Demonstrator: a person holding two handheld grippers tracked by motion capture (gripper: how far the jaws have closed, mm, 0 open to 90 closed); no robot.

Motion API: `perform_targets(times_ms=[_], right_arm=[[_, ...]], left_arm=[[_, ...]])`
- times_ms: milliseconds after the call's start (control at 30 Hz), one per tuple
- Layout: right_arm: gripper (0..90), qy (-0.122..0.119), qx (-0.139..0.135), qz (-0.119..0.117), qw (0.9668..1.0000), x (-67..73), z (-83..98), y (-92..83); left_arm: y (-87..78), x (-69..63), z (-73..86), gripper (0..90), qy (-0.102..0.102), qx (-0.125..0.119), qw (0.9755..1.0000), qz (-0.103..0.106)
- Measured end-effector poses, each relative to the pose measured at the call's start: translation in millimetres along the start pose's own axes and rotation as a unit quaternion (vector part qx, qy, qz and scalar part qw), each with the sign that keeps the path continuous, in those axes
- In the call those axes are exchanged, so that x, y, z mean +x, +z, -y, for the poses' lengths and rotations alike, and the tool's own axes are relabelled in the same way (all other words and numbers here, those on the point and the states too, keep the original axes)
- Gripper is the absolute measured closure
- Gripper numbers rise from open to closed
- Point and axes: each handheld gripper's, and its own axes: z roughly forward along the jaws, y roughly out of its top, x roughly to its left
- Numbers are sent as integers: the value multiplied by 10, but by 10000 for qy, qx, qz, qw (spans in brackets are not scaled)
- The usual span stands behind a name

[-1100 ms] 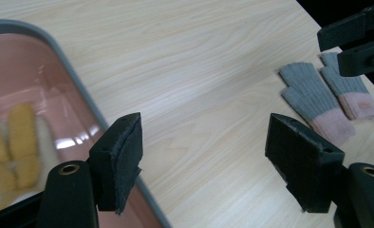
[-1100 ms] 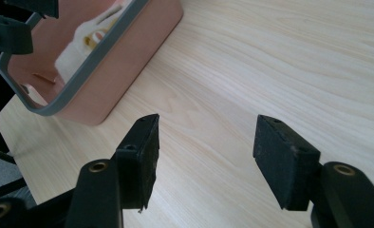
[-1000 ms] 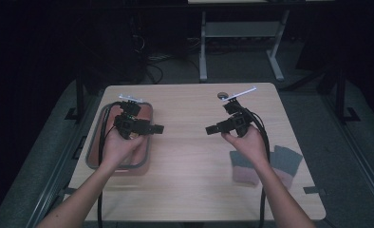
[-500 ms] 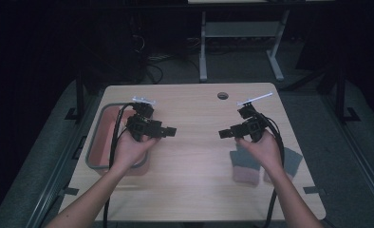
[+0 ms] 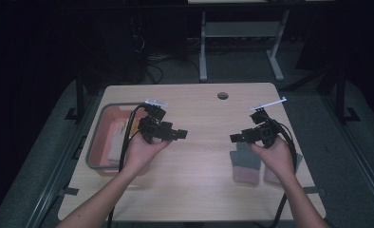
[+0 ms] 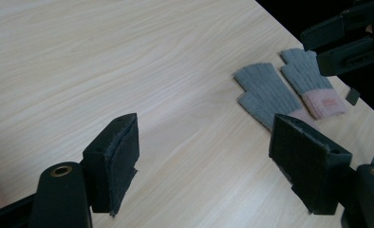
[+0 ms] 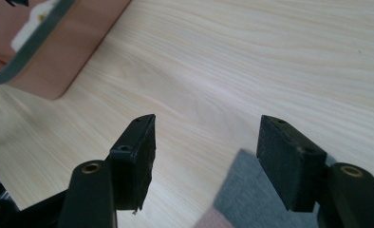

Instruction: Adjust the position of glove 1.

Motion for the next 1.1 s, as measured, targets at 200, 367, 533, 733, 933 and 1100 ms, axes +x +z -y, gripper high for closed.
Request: perform_targets(times_ms=[200,367,533,733,933,1100], right_arm=[[380,67,-60,80,9999,-63,113,-85],[381,98,-51,156,9998,-124,234,-102],[381,187,-14,268,9995,-235,403,-150],[385,252,-17,436,9987,-325,541,-216],[390,356,-70,619,9974,-440,697,-277],[391,419,39,778,9961,-546,837,-288]], left_arm=[[87,-133,-7,251,200,83,9998,2],[152,-231,-11,250,288,97,9995,42],[210,-325,-6,250,327,81,9993,129],[279,-421,-6,248,358,47,9992,179],[370,-531,6,248,483,78,9985,236],[468,-612,39,248,526,105,9983,246]])
